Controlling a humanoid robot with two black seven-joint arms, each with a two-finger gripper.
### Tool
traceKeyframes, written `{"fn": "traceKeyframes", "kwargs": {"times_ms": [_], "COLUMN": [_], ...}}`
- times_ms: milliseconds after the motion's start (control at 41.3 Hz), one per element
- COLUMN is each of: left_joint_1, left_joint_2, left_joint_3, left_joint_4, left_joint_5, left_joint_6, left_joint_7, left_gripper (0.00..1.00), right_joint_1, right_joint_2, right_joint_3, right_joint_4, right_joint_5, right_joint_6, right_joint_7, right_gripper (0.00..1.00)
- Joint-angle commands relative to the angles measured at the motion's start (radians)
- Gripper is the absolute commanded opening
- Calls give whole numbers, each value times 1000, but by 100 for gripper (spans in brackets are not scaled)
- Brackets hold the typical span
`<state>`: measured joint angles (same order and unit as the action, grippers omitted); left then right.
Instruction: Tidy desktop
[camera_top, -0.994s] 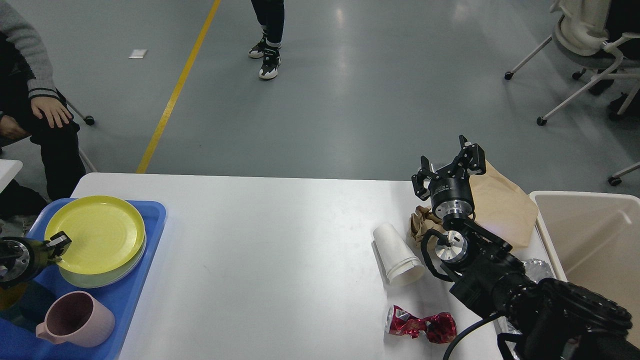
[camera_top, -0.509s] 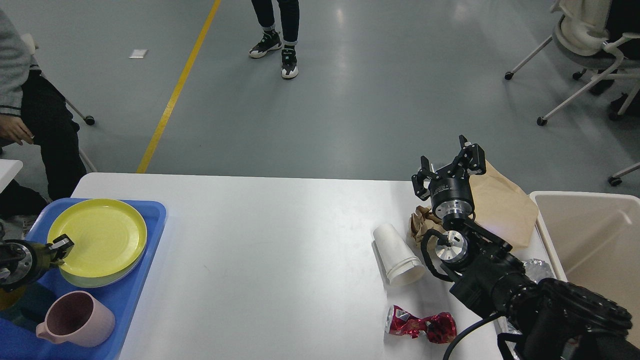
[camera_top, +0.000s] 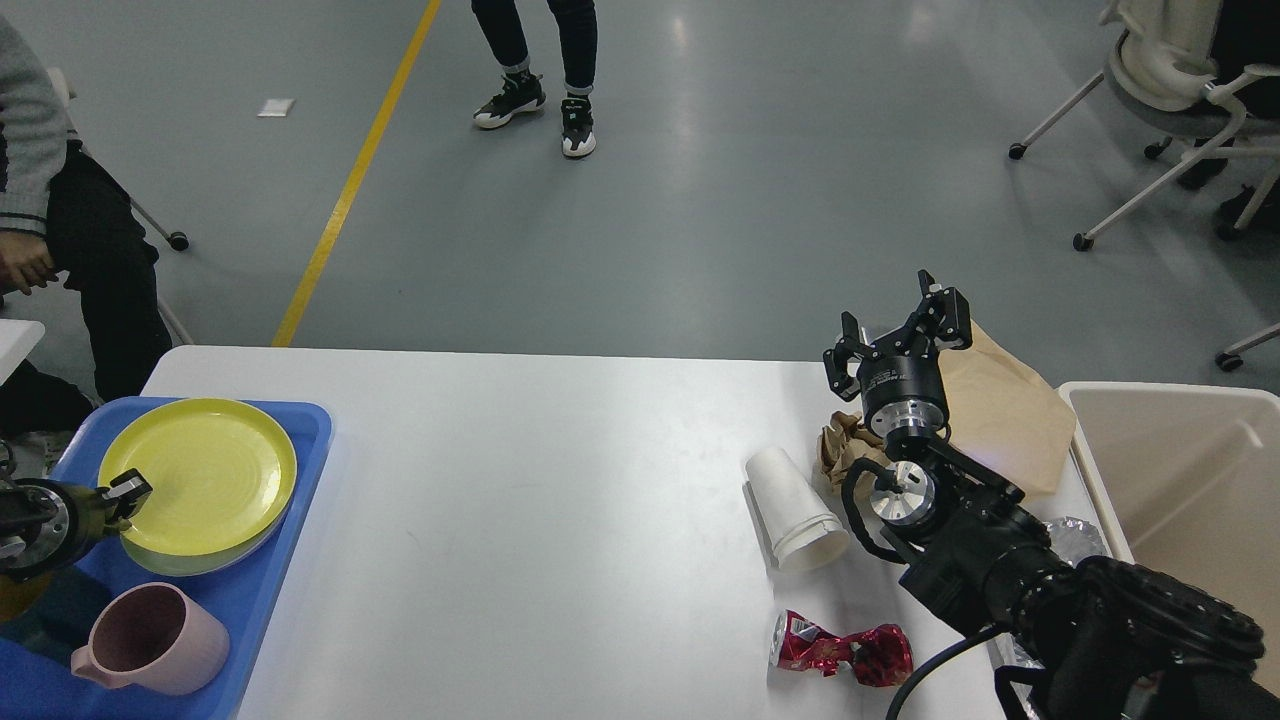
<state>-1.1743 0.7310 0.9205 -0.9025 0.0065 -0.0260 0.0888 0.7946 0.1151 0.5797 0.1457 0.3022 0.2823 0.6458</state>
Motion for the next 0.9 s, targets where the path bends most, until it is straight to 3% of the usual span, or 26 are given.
{"fn": "traceKeyframes", "kwargs": {"times_ms": [0,24,97,170,194,557,606,679,703,776,873], "left_joint_1": [2,2,2,1,1,-1,1,1,1,-5,-5], "left_joint_2": [-1,-1,-1,-1,-1,2,2,1,-1,-1,-1], "left_joint_3": [1,1,0,0,-2,3,3,3,0,-2,0], "left_joint_4": [-1,-1,1,1,1,1,1,1,1,-1,1], "left_joint_5": [1,1,3,3,3,49,79,89,89,89,89], "left_joint_6": [-3,-3,-3,-3,-3,-3,-3,0,7,0,0], "left_joint_7": [-1,-3,-1,-1,-1,-1,-1,-1,0,0,-1], "left_gripper": [30,32,58,99,99,97,84,49,42,37,40], "right_joint_1": [0,0,2,0,0,0,0,0,0,0,0], "right_joint_2": [0,0,0,0,0,0,0,0,0,0,0], "right_joint_3": [0,0,0,0,0,0,0,0,-1,0,0], "right_joint_4": [0,0,0,0,0,0,0,0,0,0,0], "right_joint_5": [0,0,0,0,0,0,0,0,0,0,0], "right_joint_6": [0,0,0,0,0,0,0,0,0,0,0], "right_joint_7": [0,0,0,0,0,0,0,0,0,0,0], "right_gripper": [100,100,100,100,100,100,100,100,100,100,100]}}
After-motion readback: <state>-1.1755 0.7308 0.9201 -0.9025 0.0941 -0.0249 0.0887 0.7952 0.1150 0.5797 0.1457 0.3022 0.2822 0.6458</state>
